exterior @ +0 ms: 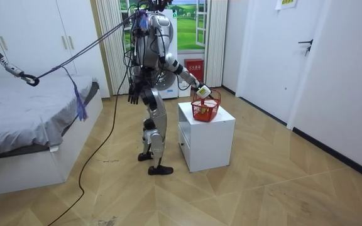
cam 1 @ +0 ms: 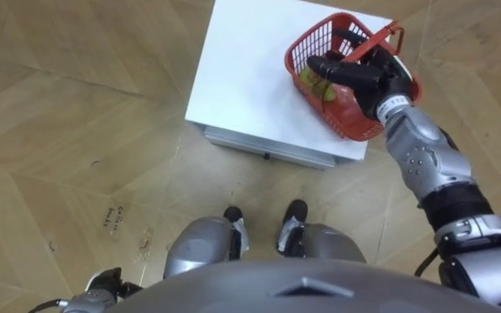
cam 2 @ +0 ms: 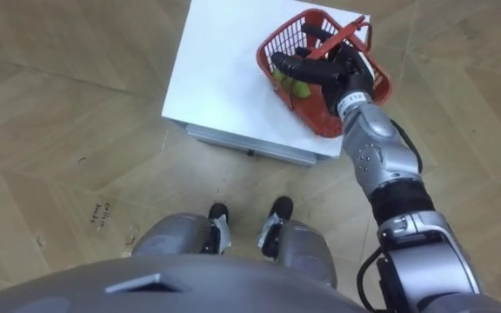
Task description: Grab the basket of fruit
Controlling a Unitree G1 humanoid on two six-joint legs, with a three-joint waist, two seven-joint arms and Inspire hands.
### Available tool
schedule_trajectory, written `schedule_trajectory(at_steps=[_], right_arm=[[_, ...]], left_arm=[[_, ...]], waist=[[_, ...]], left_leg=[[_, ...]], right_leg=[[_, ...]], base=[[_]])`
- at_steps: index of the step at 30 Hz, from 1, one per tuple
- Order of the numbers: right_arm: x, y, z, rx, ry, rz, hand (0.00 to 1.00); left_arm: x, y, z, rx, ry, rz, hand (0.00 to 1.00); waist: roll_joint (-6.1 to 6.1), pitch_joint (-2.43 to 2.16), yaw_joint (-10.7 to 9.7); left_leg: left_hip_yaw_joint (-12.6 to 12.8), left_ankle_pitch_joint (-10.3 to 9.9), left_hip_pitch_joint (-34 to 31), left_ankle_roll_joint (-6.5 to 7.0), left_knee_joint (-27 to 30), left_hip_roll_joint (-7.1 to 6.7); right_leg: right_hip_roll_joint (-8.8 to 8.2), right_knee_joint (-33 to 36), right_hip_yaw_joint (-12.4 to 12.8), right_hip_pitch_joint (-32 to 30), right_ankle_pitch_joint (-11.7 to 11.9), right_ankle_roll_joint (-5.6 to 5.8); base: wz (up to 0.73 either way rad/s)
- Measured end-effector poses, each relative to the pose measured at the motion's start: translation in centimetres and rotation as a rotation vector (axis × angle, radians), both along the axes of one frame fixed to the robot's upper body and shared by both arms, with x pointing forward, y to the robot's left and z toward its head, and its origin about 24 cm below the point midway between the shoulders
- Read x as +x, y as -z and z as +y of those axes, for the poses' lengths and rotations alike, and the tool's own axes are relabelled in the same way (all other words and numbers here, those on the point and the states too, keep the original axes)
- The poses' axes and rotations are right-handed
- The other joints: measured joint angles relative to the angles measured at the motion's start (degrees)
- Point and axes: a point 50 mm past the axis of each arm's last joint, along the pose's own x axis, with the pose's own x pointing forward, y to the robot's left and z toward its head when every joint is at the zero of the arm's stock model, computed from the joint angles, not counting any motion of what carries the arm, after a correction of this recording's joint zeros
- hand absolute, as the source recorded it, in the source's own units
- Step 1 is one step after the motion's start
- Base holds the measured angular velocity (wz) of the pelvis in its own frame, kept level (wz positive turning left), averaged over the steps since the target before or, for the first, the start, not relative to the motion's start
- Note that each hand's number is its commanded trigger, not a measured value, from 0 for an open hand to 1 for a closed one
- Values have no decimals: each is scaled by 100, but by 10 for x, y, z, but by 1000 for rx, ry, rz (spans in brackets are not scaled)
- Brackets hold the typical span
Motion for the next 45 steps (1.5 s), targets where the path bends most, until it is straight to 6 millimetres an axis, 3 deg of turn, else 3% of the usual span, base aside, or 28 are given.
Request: schedule_trajectory(at_steps=[27,45], right_arm=[[-3,9,19,26,-118,24,0],[-12,15,17,268,-43,38,0]], left_arm=[[7,0,-2,-2,31,-27,0],[14,-1,-3,-11,35,-55,0]], waist=[[-1,31,34],[-120,23,-26]], left_leg=[[101,2,-8,3,-75,14],[116,2,-10,3,-62,5]], right_leg=[[-8,-6,-8,-30,-34,13],[6,54,-5,-65,-45,14]], base=[[0],[0]])
